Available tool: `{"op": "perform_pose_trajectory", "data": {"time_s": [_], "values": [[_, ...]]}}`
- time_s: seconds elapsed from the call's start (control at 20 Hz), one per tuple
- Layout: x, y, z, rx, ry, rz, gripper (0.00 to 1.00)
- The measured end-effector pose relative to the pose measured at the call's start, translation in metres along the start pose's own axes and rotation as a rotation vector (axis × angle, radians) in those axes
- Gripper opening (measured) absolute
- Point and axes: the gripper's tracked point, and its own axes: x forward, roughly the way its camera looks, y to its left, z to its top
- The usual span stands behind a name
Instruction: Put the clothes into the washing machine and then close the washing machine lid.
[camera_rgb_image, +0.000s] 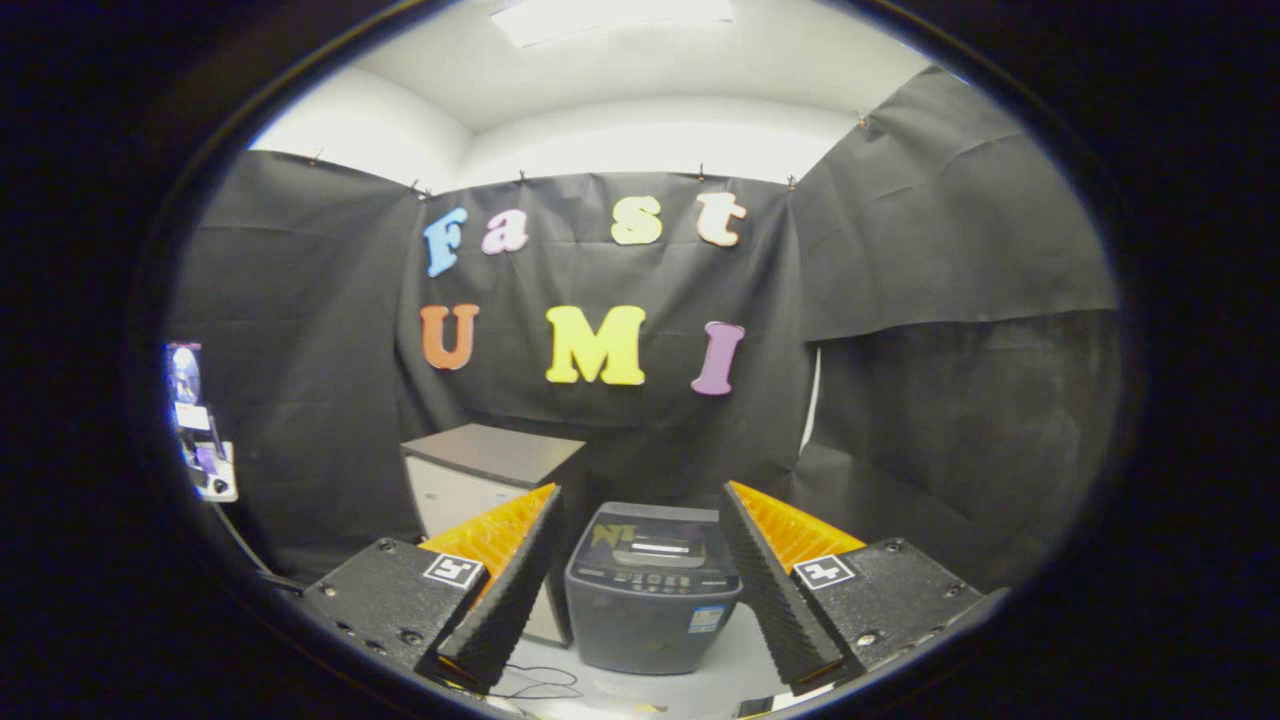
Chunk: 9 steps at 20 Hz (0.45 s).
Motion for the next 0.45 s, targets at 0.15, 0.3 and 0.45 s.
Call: {"op": "perform_pose_trajectory", "data": {"time_s": [0.15,0.3,0.45], "values": [[-0.021,0.002,-0.028,0.017,0.057,0.020,0.98],[-0.028,-0.007,-0.031,-0.013,0.039,-0.027,0.98],[-0.036,-0.004,-0.032,-0.022,0.030,-0.080,0.98]]}}
